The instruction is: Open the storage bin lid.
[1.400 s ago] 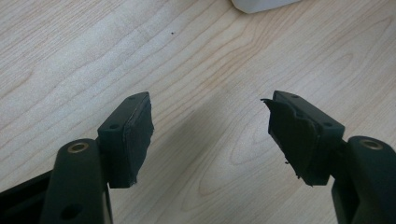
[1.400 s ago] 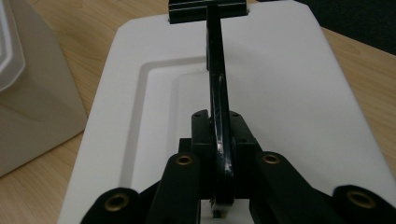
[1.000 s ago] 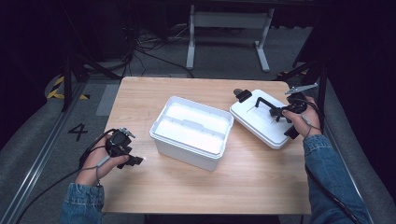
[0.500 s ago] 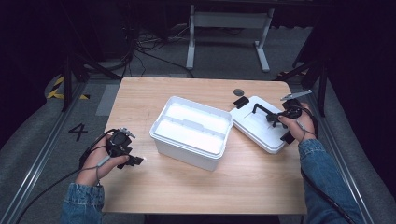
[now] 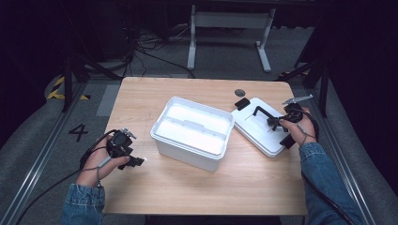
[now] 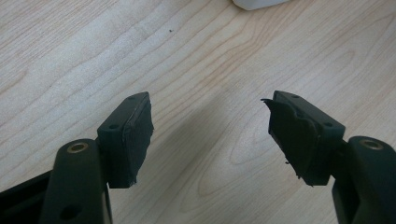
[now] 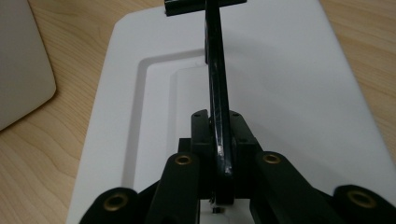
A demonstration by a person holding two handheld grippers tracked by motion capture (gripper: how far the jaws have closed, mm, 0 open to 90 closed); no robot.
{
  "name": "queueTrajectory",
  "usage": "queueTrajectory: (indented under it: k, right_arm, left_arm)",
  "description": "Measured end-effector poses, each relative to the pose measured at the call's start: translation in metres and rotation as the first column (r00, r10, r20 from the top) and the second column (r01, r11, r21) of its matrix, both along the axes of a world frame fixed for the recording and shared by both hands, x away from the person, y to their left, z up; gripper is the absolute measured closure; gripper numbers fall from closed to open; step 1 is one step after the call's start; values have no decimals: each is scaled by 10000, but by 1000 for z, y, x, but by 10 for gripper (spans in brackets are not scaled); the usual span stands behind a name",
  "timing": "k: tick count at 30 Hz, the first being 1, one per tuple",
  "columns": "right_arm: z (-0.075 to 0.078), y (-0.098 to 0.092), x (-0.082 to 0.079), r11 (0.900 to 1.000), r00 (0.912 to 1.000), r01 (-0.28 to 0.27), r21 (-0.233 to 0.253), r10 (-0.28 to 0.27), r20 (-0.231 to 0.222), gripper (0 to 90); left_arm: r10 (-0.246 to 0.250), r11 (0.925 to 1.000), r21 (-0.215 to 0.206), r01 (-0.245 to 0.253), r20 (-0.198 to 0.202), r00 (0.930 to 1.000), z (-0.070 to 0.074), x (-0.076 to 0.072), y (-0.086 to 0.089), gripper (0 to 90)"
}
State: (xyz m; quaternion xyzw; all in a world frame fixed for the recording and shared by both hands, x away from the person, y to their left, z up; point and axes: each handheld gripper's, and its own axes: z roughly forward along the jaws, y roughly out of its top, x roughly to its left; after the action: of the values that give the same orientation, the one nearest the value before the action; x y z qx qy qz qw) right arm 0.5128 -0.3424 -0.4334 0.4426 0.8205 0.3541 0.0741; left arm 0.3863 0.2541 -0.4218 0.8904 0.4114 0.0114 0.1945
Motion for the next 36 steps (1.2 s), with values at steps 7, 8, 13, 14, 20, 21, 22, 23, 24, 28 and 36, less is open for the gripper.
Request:
queueTrajectory:
  k: [7,8,13,14,20,21,22,23,24,28,36]
  right_arm:
    - [-8,-5,1,9996,9997,170,247,-165,-188,834]
    - [-8,-5,1,9996,9997,170,247,-165,-188,834]
    - [-9,-9,2,9981,9989,383,481,-368,-306,765]
    - [-9,-10,2,9978,9987,468,470,-457,-231,737]
    - [-1,-14,1,9946,9957,903,512,-913,178,576]
    - [1,-15,0,9949,9954,899,449,-912,297,564]
    - [4,-15,-1,9949,9949,914,431,-931,379,557]
    - [7,-16,-2,9947,9943,940,419,-959,462,552]
    - [12,-15,-4,9951,9940,912,381,-933,568,549]
    - [26,-11,-13,9964,9933,747,393,-778,851,538]
    - [51,9,-41,9991,9928,-231,355,188,1180,564]
  left_arm:
    - [-21,10000,-2,21,9,10000,-1,0,0,315]
    - [-21,10000,-2,21,9,10000,-1,0,0,314]
    - [20,10000,-30,-20,-10,10000,-1,0,-1,314]
    - [38,10000,-24,-38,-36,10000,-1,0,-1,314]
    - [13,10000,-30,-13,-8,10000,-1,0,0,314]
    - [11,10000,-42,-11,-20,10000,-1,0,0,314]
    - [43,10000,-27,-44,-60,10000,-1,0,0,314]
    - [25,10000,-25,-25,-62,10000,-1,-1,0,314]
    - [36,10000,-37,-37,-51,10000,-1,-1,0,314]
    - [-52,10000,28,52,49,10000,0,0,0,314]
    - [-3,10000,-62,3,-6,10000,0,-1,0,314]
